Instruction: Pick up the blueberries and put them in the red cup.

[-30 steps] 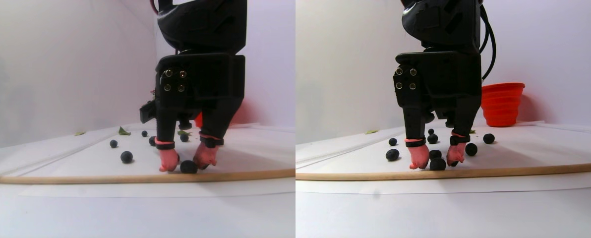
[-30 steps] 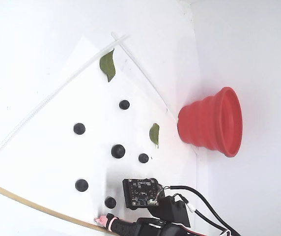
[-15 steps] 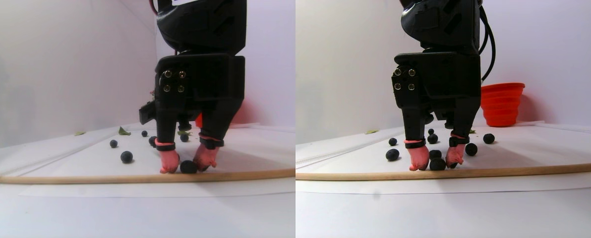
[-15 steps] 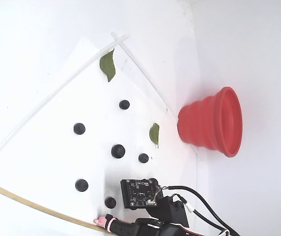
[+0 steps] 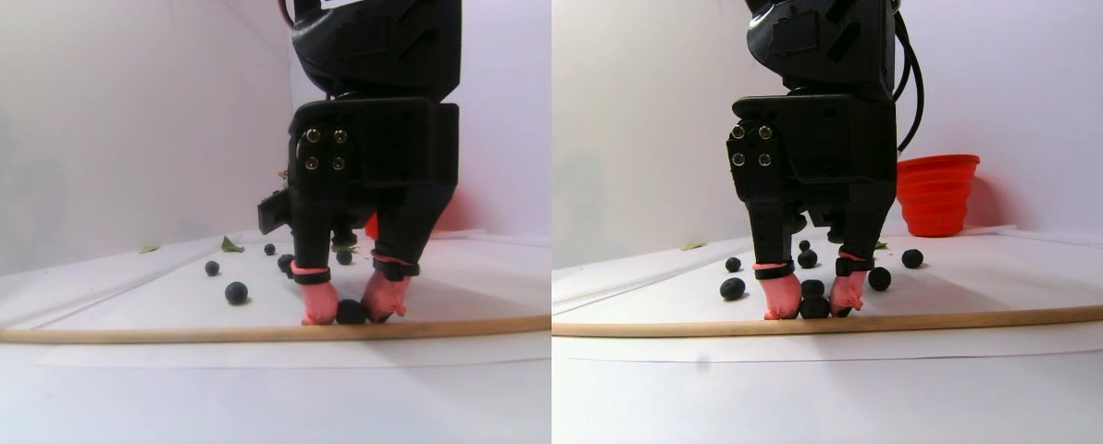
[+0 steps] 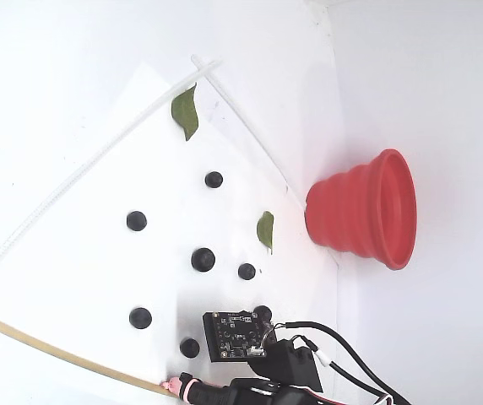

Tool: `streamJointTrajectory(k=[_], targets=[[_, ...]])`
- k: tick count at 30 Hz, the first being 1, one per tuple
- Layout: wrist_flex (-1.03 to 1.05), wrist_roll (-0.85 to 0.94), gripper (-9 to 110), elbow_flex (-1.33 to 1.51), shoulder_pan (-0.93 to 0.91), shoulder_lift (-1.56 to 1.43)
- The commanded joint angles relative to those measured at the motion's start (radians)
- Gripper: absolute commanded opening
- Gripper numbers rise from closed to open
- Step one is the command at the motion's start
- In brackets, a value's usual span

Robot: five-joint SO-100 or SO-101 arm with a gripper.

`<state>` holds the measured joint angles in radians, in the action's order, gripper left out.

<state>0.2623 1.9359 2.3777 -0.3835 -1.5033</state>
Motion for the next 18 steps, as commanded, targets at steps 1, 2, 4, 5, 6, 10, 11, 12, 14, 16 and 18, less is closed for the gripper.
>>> streamJointTrajectory(k=[1,2,4,5,6,10,11,12,14,16,18], targets=[[0.002,0.009,13,-0.003,0.0,-0.052],[0.002,0.009,12,-0.005,0.0,-0.052],[0.002,0.011,12,-0.006,-0.002,-0.052],[0.002,0.011,12,-0.009,-0.003,-0.052],[0.002,0.009,12,-0.009,-0.003,-0.054],[0.005,0.008,12,-0.009,-0.003,-0.077],[0.006,0.008,12,-0.009,-0.005,-0.084],[0.014,0.006,12,-0.011,-0.005,-0.095],[0.034,0.003,12,-0.018,-0.006,-0.112],[0.049,0.0,12,-0.025,-0.006,-0.13],[0.058,0.0,12,-0.025,-0.006,-0.153]])
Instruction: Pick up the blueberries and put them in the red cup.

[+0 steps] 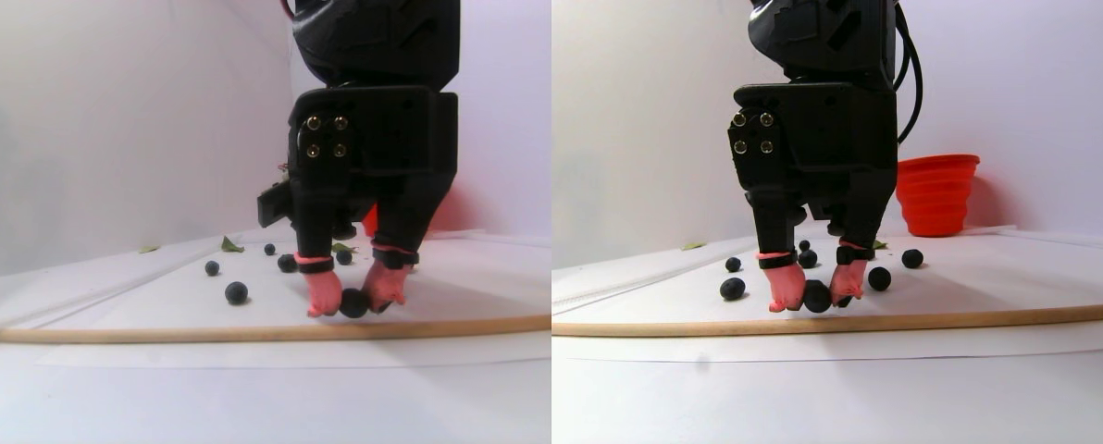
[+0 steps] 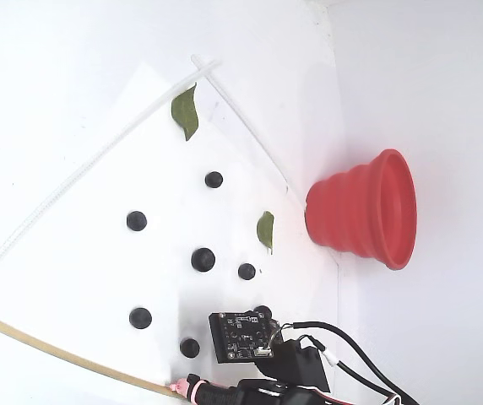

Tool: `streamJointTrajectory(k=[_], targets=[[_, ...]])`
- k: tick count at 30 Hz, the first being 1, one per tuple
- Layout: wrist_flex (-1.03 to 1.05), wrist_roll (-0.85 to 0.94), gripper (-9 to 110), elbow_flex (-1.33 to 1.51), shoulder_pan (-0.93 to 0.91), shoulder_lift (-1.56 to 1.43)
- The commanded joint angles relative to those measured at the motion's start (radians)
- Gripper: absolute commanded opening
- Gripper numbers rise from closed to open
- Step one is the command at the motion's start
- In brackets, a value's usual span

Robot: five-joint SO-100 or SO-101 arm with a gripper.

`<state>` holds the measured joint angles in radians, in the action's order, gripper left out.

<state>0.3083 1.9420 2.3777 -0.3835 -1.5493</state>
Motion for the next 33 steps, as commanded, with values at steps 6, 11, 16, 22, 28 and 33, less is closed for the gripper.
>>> streamJointTrajectory(k=[6,11,16,22,28,33], targets=[[0.051,-0.006,12,-0.034,-0.008,-0.167],[0.067,-0.003,12,-0.04,-0.015,-0.218],[0.104,-0.008,12,-0.069,-0.02,-0.273],[0.115,-0.011,12,-0.126,-0.034,-0.314],[0.115,-0.009,12,-0.184,-0.048,-0.327],[0.115,-0.006,12,-0.224,-0.057,-0.339]])
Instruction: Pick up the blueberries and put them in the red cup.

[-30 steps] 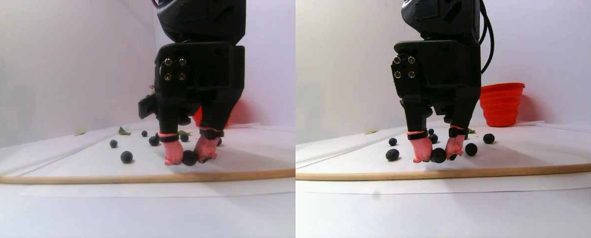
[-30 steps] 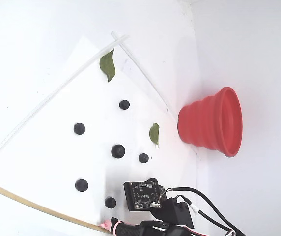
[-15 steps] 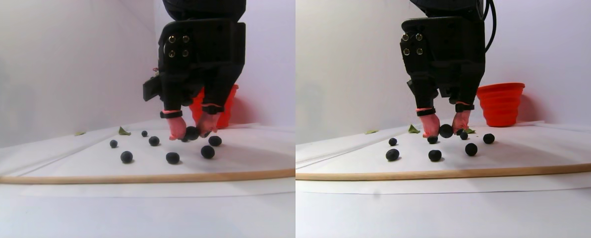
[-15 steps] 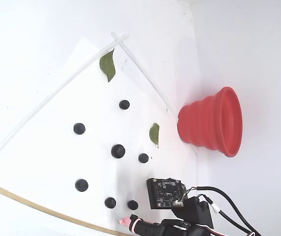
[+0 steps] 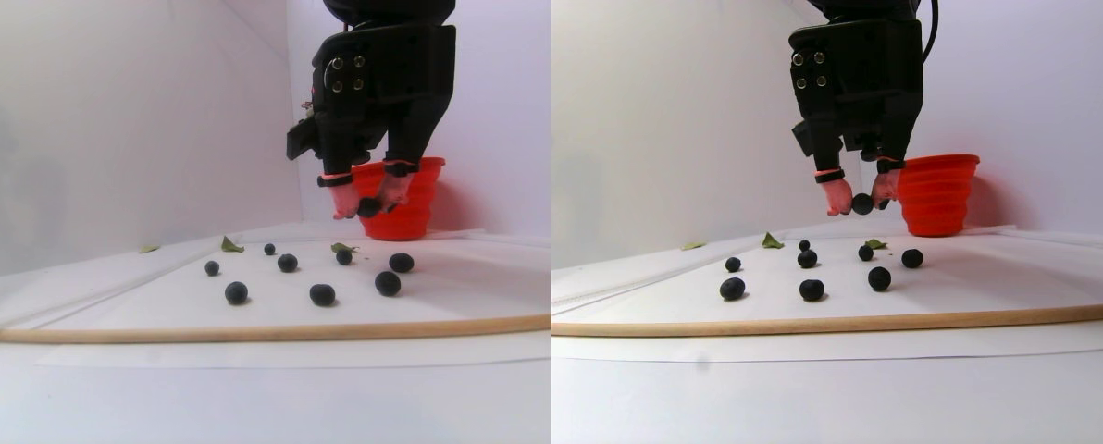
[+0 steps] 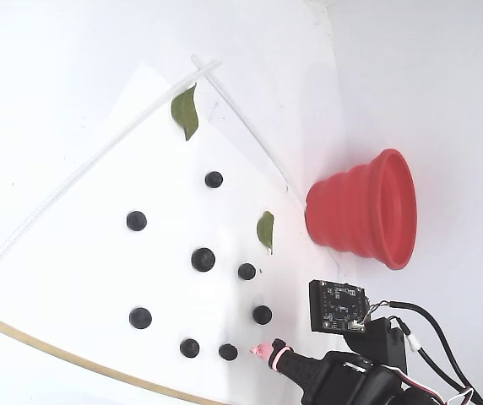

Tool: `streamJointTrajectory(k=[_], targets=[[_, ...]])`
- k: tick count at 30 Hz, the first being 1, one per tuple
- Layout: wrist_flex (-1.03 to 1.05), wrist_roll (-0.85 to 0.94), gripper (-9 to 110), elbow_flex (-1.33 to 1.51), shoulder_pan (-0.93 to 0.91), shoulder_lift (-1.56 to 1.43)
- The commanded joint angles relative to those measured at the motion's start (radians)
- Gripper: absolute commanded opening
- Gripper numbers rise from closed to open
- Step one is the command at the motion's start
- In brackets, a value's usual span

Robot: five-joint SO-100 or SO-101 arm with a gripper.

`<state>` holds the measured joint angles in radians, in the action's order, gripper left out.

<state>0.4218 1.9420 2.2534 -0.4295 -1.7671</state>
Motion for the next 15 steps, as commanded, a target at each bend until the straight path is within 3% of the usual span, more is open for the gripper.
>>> streamJointTrajectory(k=[1,15], targets=[[0.002,-0.006,12,-0.107,-0.014,-0.124],[-0.003,-0.02,12,-0.287,-0.034,-0.094]])
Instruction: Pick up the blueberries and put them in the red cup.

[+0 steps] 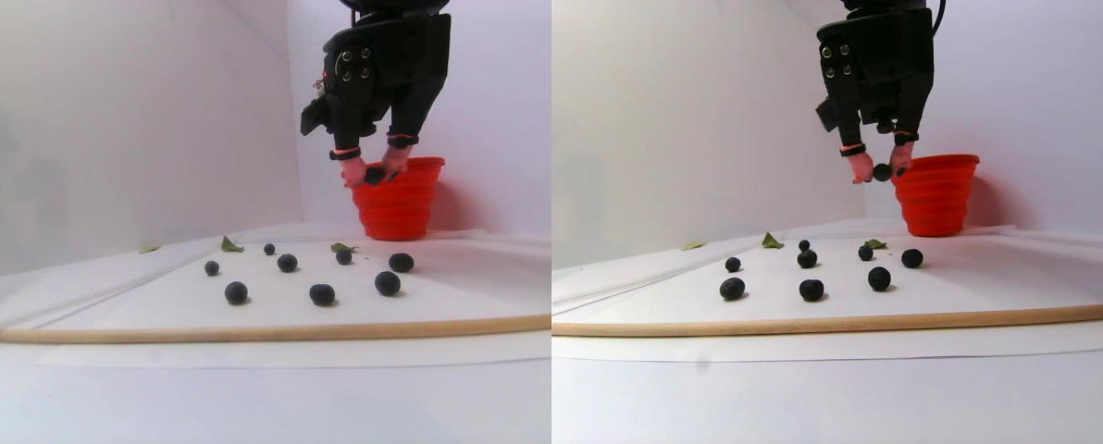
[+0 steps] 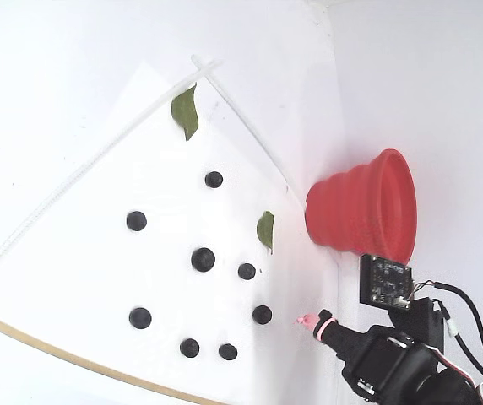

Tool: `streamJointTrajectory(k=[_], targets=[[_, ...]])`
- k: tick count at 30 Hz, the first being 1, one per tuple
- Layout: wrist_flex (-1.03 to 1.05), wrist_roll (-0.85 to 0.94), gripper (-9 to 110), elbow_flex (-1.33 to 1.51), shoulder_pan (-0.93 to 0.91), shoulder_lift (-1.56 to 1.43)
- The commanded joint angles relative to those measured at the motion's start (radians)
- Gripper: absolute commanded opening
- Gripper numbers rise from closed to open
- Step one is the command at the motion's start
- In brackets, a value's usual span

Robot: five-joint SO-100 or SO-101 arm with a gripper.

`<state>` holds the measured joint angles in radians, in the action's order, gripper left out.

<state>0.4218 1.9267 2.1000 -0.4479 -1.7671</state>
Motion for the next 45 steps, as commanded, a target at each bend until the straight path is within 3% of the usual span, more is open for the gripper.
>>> streamJointTrajectory(k=[1,45], targets=[[-0.008,-0.006,12,-0.146,-0.017,-0.091],[-0.091,-0.069,14,-0.626,-0.072,0.222]])
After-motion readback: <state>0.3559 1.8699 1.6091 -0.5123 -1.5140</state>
